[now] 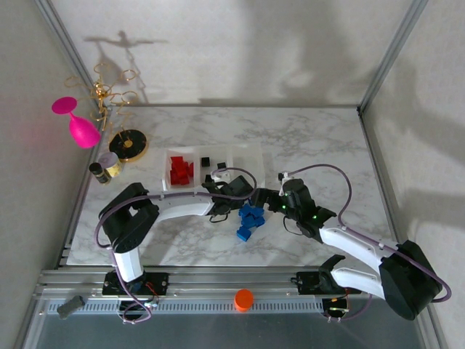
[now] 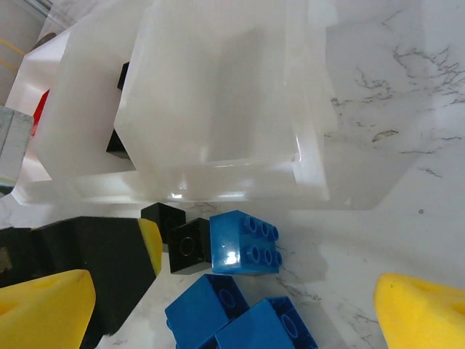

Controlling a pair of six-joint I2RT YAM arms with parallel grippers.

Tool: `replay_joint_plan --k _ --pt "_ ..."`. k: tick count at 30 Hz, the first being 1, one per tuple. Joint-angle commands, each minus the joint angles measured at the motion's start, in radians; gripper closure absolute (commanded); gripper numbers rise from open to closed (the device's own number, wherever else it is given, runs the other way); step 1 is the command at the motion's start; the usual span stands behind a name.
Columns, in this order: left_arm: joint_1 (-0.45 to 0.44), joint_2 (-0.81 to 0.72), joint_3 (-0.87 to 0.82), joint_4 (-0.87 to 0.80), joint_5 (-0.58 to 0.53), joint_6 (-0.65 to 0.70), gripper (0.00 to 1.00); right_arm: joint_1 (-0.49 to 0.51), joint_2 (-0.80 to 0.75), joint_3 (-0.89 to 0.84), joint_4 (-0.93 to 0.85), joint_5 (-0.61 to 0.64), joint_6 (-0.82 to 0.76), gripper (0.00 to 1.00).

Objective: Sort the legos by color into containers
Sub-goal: Pick up the lego from the center of the table.

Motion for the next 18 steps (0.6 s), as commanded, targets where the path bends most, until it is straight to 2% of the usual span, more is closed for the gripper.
replay_joint_plan --k 1,10,18 --pt "0.011 0.016 -0.008 0.049 0.004 -0.011 0.51 -0.007 0.012 0.037 -0.003 0.018 -0.023 0.01" --pt "0.023 0.074 0.018 0.054 0.007 0.014 0.56 -0.008 0.015 0.055 -0.001 0.009 -0.025 0.01" --pt "0.026 0.033 -0.027 0.053 -0.001 0.011 0.73 -0.008 0.023 0.050 0.001 0.006 -0.019 0.01"
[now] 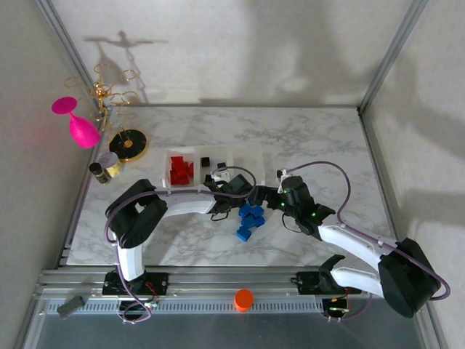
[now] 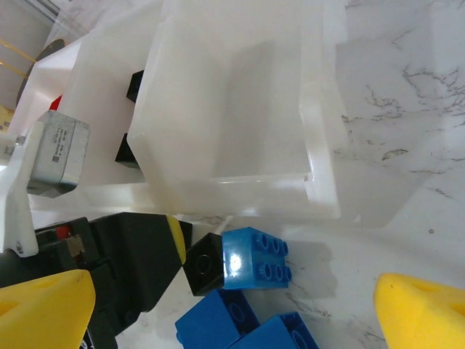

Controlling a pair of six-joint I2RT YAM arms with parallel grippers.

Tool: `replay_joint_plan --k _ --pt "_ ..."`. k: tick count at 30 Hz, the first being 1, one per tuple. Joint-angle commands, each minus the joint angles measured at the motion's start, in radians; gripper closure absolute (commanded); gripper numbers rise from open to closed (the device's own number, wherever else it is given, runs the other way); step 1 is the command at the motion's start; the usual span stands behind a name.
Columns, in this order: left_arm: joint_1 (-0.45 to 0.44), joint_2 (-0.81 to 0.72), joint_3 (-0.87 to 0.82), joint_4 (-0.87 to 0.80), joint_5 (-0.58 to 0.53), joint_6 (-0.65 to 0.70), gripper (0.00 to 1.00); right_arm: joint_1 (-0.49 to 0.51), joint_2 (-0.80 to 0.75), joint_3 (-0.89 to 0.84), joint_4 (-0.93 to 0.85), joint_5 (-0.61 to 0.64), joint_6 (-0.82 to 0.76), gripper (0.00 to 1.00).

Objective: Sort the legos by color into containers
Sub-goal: Pick up the lego from the center of the table.

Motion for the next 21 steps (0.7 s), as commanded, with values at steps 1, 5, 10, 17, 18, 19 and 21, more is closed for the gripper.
replay_joint_plan --k 1,5,10,17,18,19,21 --pt "0.008 -0.029 -0.024 -0.016 -0.003 -0.003 0.74 -0.008 0.005 0.022 0.004 0.007 -0.006 0.01" --pt "0.000 -0.090 -0.047 -0.021 -0.009 -0.003 0.78 -0.008 -0.002 0.022 0.015 -0.001 -0.009 0.01" --pt "-0.006 -0.184 -0.052 -0.073 -0.018 0.017 0.79 -0.009 -0.009 0.028 0.006 -0.001 -0.006 0.01" --pt "0.022 -0.317 0.004 -0.181 -0.084 0.095 0.78 -0.008 -0.001 0.028 0.031 -0.016 0.004 0.01" --pt "0.039 -0.321 0.020 -0.192 -0.091 0.109 0.77 -0.008 0.001 0.031 0.039 -0.027 0.006 0.01" --pt "0.052 -0.322 0.033 -0.196 -0.096 0.122 0.77 -0.008 0.003 0.028 0.048 -0.033 0.009 0.01" --pt "0.094 -0.309 0.064 -0.195 -0.096 0.149 0.77 -0.008 0.002 0.014 0.065 -0.036 0.014 0.01"
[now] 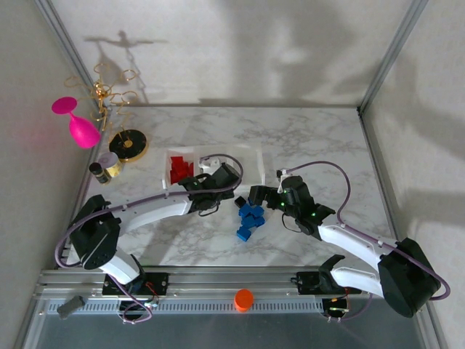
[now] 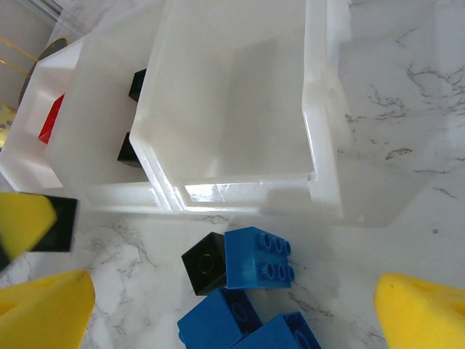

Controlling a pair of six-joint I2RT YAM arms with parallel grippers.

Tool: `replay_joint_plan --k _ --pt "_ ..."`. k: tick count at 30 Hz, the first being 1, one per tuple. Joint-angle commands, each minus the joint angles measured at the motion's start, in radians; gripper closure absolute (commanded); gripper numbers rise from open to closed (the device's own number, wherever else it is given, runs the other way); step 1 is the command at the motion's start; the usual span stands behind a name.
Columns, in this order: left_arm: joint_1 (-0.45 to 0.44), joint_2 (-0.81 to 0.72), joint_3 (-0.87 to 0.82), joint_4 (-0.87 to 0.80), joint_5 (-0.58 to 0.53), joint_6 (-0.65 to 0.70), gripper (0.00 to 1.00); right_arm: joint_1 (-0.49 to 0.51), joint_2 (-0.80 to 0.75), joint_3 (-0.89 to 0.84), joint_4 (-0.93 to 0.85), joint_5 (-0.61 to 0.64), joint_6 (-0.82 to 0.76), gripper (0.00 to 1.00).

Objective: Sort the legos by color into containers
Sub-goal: Place the lego in the container.

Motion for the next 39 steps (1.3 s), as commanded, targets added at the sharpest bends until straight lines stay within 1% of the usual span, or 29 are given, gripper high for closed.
replay_joint_plan --k 1,4,11,15,17,19,22,28,33,39 --pt "0.071 0.012 0.063 -0.055 -0.047 0.074 0.77 -0.008 0.001 0.010 0.051 -0.015 0.013 0.01" --pt "0.120 0.073 0.122 -0.051 -0.054 0.105 0.77 -0.007 0.004 0.010 0.047 -0.013 0.018 0.01" --pt "0.206 0.264 0.258 -0.045 -0.006 0.168 0.75 -0.008 -0.026 0.012 0.028 0.007 0.017 0.01" --pt "0.224 0.330 0.315 -0.061 -0.016 0.186 0.71 -0.008 -0.044 0.017 0.003 0.027 0.003 0.01" --pt "0.228 0.342 0.335 -0.070 0.006 0.196 0.67 -0.007 -0.047 0.023 -0.011 0.033 -0.001 0.01" --pt "0.230 0.337 0.337 -0.063 0.029 0.207 0.62 -0.008 -0.050 0.031 -0.017 0.031 -0.005 0.01" --pt "0.228 0.316 0.329 -0.064 0.024 0.205 0.56 -0.008 -0.046 0.037 -0.020 0.033 -0.014 0.01" --pt "0.207 0.228 0.277 -0.061 0.036 0.181 0.53 -0.008 -0.050 0.038 -0.027 0.035 -0.005 0.02" --pt "0.148 0.140 0.202 -0.039 0.058 0.141 0.48 -0.015 -0.039 0.046 -0.055 0.048 -0.002 0.01" --pt "0.058 0.075 0.099 -0.007 0.050 0.063 0.47 -0.020 -0.029 0.023 -0.053 0.046 0.013 0.01"
